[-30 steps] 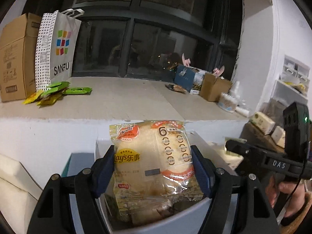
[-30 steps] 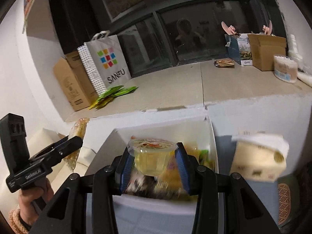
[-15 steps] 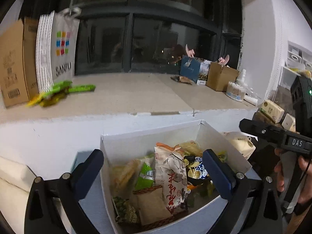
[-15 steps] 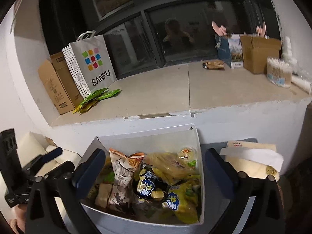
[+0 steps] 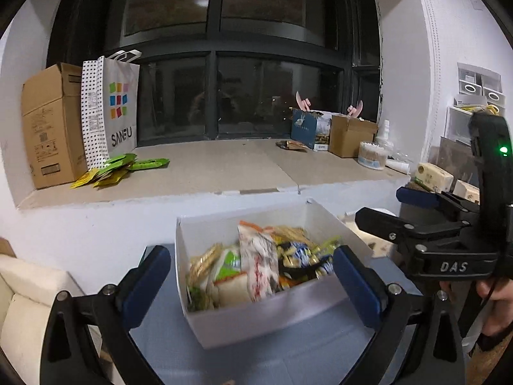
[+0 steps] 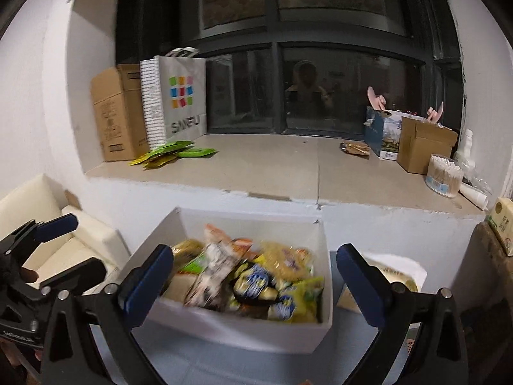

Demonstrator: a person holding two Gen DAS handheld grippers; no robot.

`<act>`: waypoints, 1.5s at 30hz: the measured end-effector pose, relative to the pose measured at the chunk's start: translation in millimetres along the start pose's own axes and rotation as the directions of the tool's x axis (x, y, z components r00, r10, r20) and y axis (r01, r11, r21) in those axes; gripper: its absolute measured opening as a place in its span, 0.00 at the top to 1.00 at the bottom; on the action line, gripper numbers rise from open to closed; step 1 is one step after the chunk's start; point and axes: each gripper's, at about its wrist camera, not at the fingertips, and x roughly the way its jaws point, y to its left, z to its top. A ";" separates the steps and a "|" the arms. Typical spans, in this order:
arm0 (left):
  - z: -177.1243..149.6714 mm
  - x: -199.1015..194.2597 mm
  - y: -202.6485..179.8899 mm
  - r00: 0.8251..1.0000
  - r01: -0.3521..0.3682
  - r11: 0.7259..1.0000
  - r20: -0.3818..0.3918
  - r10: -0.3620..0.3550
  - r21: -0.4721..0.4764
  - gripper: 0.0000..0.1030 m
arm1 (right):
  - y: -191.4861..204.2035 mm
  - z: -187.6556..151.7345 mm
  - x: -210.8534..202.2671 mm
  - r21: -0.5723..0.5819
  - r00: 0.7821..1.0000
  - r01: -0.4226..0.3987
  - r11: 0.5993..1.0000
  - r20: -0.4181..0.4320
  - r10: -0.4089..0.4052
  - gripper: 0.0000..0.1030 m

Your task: Organize snacks

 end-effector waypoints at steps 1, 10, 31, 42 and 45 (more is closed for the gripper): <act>-3.1 -7.4 -2.4 1.000 0.012 1.000 -0.007 -0.012 -0.011 0.00 | 2.0 -3.8 -8.8 0.005 1.000 -0.011 1.000 0.007 0.011 0.00; -36.4 -82.0 -21.3 1.000 0.023 1.000 -0.016 -0.024 -0.018 0.00 | 11.5 -49.7 -91.8 0.064 0.998 -0.055 0.996 0.028 0.053 0.00; -83.0 -154.8 -53.2 0.996 0.088 0.996 -0.008 -0.088 -0.018 0.00 | 34.2 -120.7 -180.8 0.072 0.998 0.049 0.996 0.029 -0.051 0.00; -84.6 -149.1 -45.5 0.996 0.086 0.996 -0.030 -0.086 -0.029 0.00 | 32.8 -119.8 -180.8 0.073 0.998 0.054 0.996 0.022 -0.055 0.00; -84.9 -149.5 -44.2 0.996 0.081 0.996 -0.031 -0.082 -0.024 0.00 | 33.5 -120.0 -180.0 0.071 0.998 0.058 0.996 0.019 -0.059 0.00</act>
